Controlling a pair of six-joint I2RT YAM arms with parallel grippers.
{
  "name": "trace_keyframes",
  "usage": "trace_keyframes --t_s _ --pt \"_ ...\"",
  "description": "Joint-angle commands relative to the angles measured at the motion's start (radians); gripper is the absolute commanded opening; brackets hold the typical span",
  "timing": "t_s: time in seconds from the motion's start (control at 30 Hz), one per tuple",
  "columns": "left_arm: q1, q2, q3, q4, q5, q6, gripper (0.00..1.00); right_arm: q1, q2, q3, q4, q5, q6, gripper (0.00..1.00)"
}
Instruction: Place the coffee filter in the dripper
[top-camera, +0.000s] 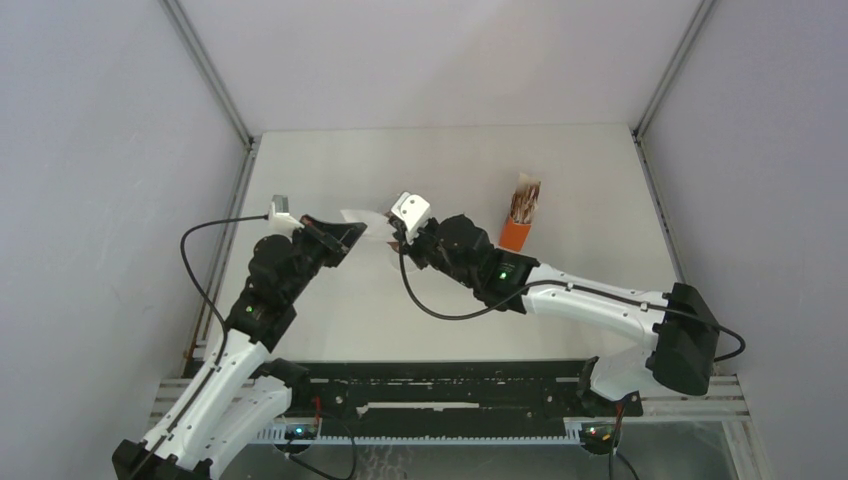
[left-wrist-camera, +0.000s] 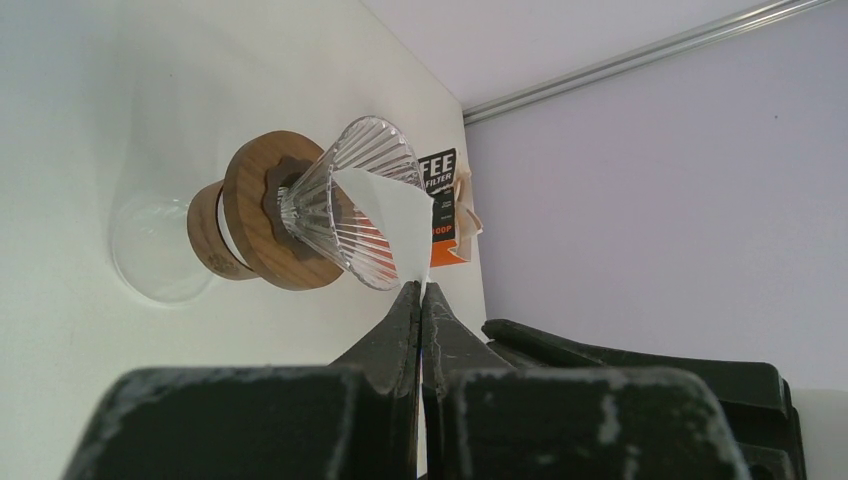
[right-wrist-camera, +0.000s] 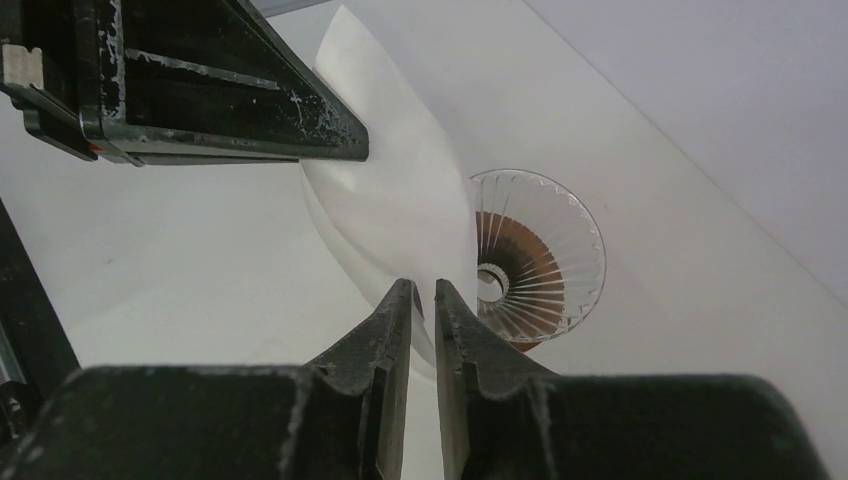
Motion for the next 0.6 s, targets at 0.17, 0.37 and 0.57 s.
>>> trace_keyframes --t_s 0.17,0.37,0.57 --pt "-0.013 0.004 0.062 0.021 0.017 0.028 0.0 0.03 0.02 0.044 0.019 0.037 -0.095 0.23" --pt "-0.013 0.002 0.062 0.021 0.011 0.027 0.0 0.055 0.036 0.044 0.009 0.028 -0.138 0.25" --pt "-0.014 -0.003 0.061 0.019 0.005 0.024 0.0 0.066 0.042 0.044 -0.003 0.026 -0.141 0.26"
